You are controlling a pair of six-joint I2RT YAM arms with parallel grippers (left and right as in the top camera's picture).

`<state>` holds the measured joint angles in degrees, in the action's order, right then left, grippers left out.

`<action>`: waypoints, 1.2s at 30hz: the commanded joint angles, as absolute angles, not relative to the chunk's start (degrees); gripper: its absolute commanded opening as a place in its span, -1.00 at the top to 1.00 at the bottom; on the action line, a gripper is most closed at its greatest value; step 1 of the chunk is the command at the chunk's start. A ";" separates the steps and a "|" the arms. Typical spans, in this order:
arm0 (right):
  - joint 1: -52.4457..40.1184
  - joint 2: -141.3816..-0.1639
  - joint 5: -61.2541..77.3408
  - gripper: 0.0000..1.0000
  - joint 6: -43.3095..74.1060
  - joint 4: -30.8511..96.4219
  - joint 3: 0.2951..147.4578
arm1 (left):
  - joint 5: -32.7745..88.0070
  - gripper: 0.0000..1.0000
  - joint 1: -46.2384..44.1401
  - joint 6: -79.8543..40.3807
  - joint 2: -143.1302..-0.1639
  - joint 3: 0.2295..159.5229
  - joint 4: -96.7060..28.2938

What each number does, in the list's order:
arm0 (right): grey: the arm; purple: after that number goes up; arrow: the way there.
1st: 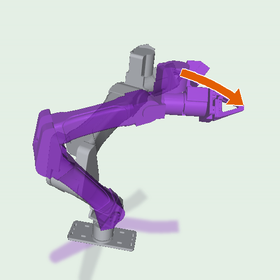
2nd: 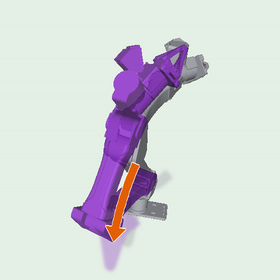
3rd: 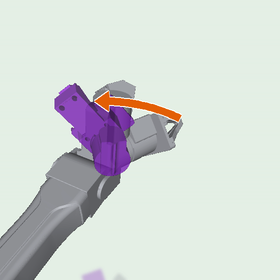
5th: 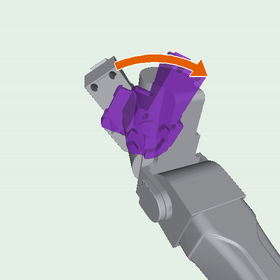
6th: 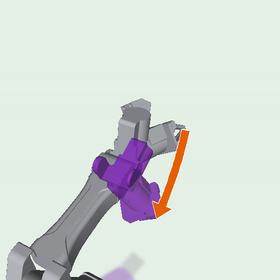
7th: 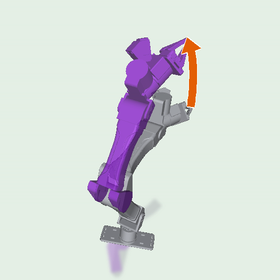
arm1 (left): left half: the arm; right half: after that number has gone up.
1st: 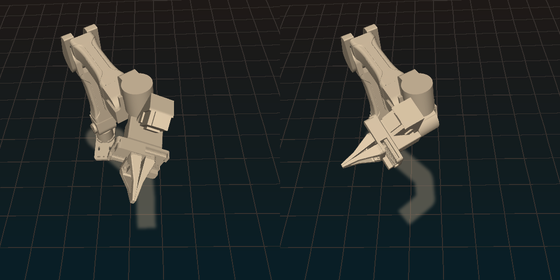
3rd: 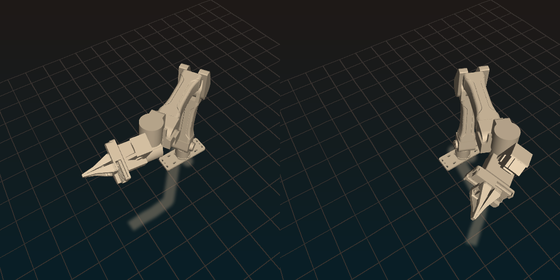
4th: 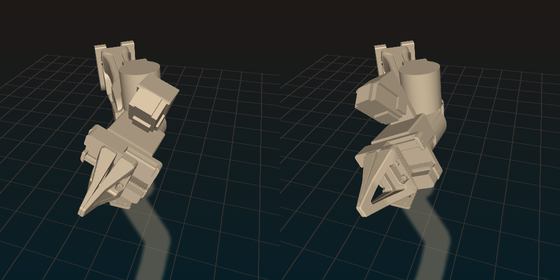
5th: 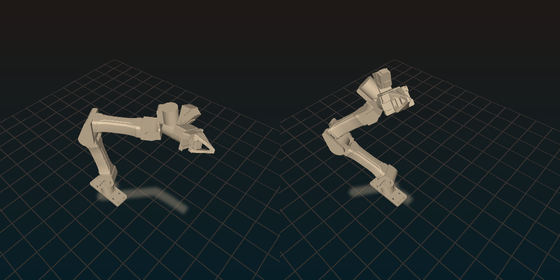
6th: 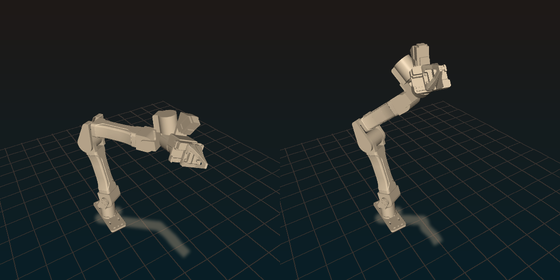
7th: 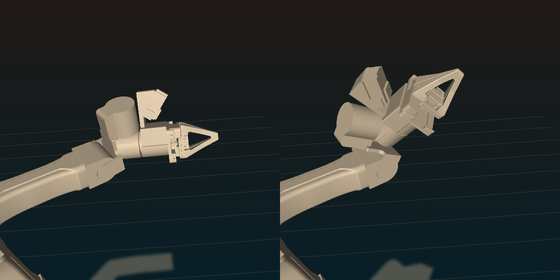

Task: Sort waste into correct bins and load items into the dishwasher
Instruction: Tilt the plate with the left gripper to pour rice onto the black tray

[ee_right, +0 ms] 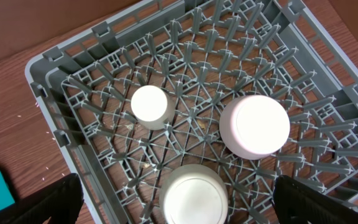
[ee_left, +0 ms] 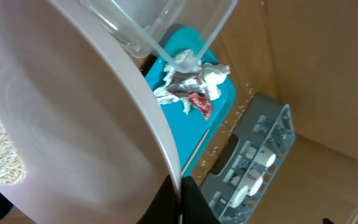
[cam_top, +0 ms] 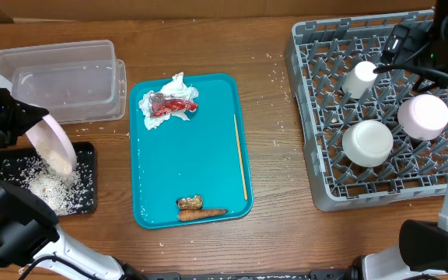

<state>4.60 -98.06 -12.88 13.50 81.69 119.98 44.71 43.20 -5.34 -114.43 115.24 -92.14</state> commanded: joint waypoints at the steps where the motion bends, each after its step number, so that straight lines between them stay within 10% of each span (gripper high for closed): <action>1: 4.62 -98.06 -13.26 -1.00 13.93 81.49 120.07 | 49.60 0.92 44.64 -3.81 -112.81 116.40 -92.27; 36: 4.62 -98.06 -13.26 -1.00 13.93 81.49 120.07 | 61.49 0.92 53.74 0.34 -113.58 116.38 -96.62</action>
